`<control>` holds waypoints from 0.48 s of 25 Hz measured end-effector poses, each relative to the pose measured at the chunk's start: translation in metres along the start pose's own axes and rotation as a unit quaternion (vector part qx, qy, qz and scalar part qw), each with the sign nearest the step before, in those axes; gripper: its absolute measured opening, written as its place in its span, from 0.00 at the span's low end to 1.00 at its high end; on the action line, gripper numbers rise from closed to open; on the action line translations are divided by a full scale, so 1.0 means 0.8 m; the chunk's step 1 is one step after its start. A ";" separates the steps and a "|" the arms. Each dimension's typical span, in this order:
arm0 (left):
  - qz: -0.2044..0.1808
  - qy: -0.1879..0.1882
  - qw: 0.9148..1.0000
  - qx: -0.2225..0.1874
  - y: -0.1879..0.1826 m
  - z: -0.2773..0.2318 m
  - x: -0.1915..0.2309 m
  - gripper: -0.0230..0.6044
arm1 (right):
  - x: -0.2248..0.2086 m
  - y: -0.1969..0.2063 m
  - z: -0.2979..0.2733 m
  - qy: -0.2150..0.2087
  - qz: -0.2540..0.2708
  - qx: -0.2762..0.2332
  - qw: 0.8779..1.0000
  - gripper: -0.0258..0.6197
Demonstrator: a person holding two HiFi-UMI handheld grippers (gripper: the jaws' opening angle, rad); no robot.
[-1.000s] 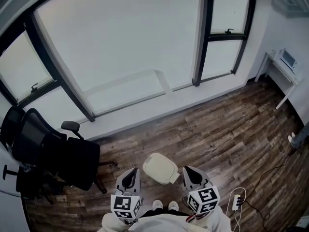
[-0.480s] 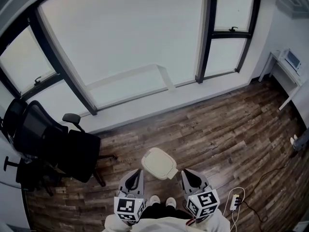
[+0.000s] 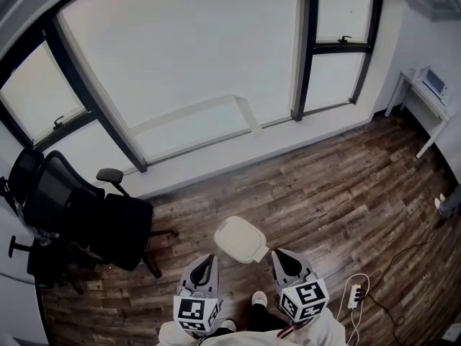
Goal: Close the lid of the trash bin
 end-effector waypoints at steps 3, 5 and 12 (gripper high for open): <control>0.000 0.008 1.000 -0.005 -0.005 0.030 0.007 0.05 | 0.034 -0.004 0.019 0.002 0.003 -0.009 1.000 0.08; 0.002 0.014 1.000 -0.008 -0.005 0.054 0.013 0.05 | 0.060 -0.001 0.033 0.006 0.007 -0.011 1.000 0.08; 0.016 0.034 0.999 -0.007 0.003 0.151 0.032 0.05 | 0.152 0.029 0.088 0.028 0.005 -0.002 1.000 0.08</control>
Point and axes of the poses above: the fingertips, and each gripper's own axes: z backward along the fingers, x to its left, y out of its underside, the point moved 5 cm from there along z, backward along the fingers, and after that the axes turned 14 degrees about -x, right-handed, at the moved point
